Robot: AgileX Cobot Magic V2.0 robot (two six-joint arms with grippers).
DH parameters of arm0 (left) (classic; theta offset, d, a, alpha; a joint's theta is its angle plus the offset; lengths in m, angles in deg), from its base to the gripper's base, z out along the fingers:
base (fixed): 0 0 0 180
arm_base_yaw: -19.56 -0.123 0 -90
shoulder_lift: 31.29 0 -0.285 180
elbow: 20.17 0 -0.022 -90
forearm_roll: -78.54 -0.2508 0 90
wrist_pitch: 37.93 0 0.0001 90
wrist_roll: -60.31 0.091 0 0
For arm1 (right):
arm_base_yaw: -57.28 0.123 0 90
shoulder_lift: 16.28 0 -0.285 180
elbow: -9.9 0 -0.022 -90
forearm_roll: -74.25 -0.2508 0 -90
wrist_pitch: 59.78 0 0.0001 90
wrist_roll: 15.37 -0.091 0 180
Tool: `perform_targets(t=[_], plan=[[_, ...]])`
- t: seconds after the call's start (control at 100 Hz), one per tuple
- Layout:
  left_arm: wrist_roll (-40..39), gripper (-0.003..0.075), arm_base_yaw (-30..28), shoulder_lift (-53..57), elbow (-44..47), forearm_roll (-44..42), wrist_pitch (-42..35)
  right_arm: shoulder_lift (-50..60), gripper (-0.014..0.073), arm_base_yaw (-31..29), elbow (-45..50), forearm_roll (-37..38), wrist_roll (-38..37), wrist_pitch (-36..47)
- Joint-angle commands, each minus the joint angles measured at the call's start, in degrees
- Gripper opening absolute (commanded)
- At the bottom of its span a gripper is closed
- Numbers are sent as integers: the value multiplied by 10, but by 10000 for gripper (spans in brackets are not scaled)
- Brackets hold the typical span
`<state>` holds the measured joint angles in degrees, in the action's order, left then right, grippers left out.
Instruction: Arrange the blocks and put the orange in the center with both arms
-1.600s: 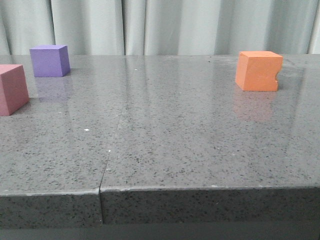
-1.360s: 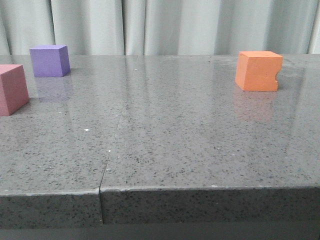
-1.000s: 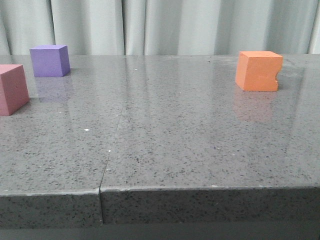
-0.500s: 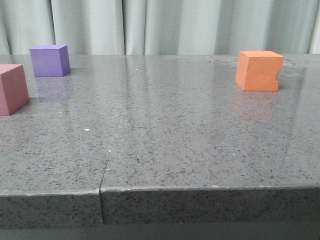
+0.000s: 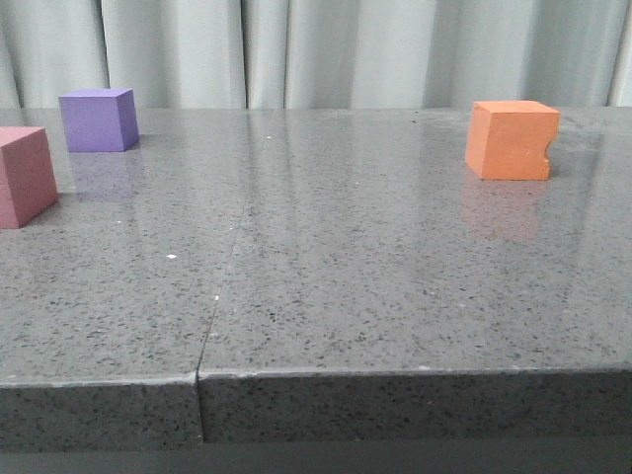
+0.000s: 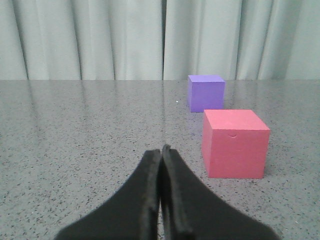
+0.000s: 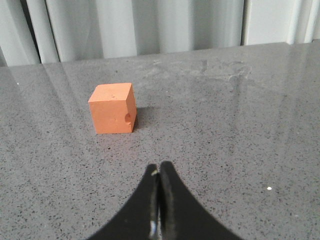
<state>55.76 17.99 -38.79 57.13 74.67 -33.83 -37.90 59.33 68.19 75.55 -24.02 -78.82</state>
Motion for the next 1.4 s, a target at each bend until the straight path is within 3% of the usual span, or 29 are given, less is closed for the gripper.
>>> perform_targets(t=[0.0,0.32,0.41,0.53,0.65,0.75,1.05,1.39], plan=[[-1,-20,0,17,22,5,-47,-56,-67,-4,-61,0,2,17],[-1,-20,0,17,22,5,-47,-247,-65,-4,-234,-1,2,-74],[-1,-20,0,17,22,5,-47,-300,-16,-3,-279,-3,2,-105],[-1,-20,0,17,22,5,-47,-363,162,-3,-331,-25,3,-135],[-1,-20,0,17,22,5,-47,-422,475,-3,-370,-39,3,-141],[-1,-20,0,17,22,5,-47,-466,672,-2,-404,-44,3,-147],[-1,-20,0,17,22,5,-47,-604,631,60,-548,-45,4,-237],[-1,-20,0,17,22,5,-47,-789,631,83,-773,-45,4,-442]])
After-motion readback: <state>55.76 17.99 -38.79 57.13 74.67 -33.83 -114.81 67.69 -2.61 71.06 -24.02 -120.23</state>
